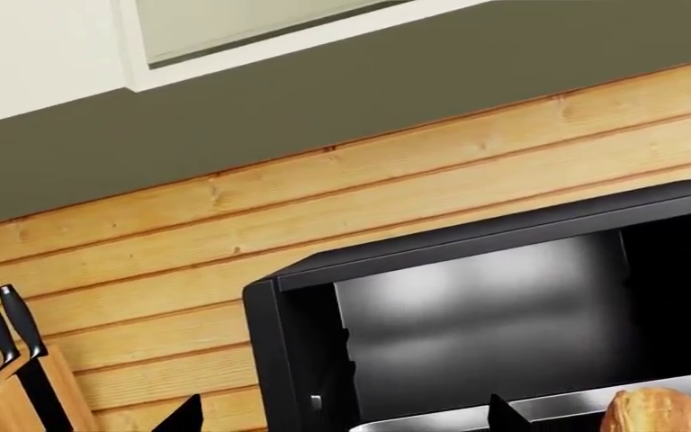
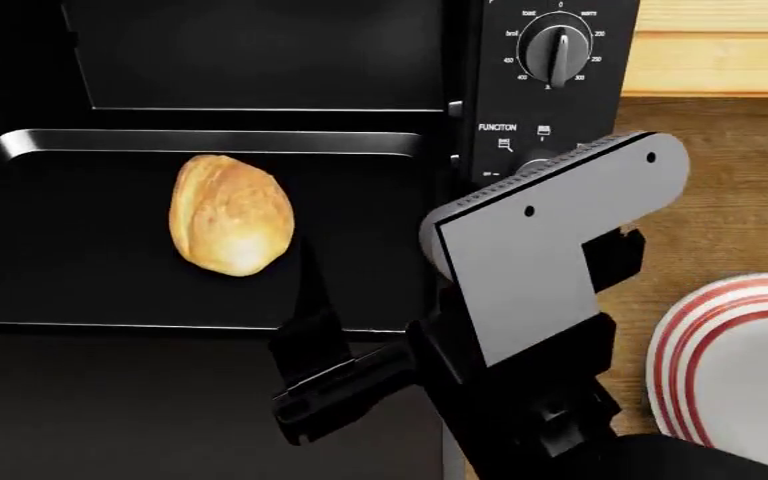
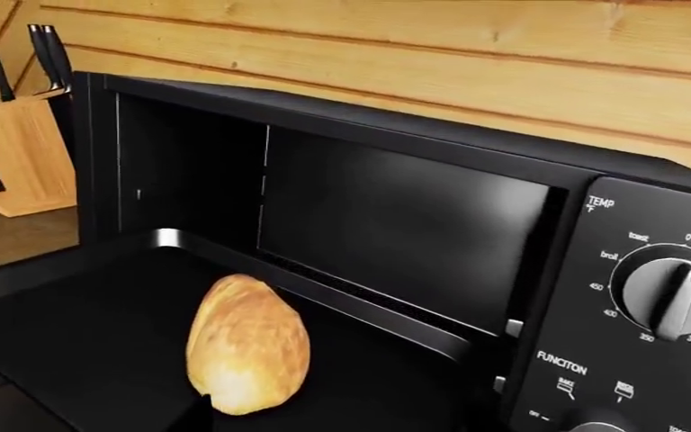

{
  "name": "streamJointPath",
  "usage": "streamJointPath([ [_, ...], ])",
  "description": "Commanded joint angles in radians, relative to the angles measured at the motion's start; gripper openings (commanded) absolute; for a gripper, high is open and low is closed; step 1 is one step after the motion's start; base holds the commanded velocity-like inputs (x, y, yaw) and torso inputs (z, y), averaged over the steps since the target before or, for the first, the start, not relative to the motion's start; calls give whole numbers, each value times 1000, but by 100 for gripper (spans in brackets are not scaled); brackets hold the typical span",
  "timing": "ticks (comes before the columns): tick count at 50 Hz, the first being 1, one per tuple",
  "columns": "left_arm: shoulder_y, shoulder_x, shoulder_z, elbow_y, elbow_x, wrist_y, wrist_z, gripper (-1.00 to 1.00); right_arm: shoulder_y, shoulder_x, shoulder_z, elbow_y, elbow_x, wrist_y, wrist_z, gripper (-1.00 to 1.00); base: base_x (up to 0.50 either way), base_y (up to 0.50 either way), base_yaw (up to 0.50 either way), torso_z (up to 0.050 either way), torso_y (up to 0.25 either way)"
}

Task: Pick the bread from the tray and place it on the plate on the counter.

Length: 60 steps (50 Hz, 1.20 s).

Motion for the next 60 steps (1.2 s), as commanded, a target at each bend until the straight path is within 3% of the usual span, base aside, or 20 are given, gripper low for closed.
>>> streamJointPath([
  [1,3,-9,12,-4,2,13,-6,100,54,-30,-22,73,29,26,-62,100,0,0,0,0,0],
  [60,4,-60,45,-14,-29,38,-33,100,275,-242,-202,527,-95,102,-404,100,0,0,0,0,0],
])
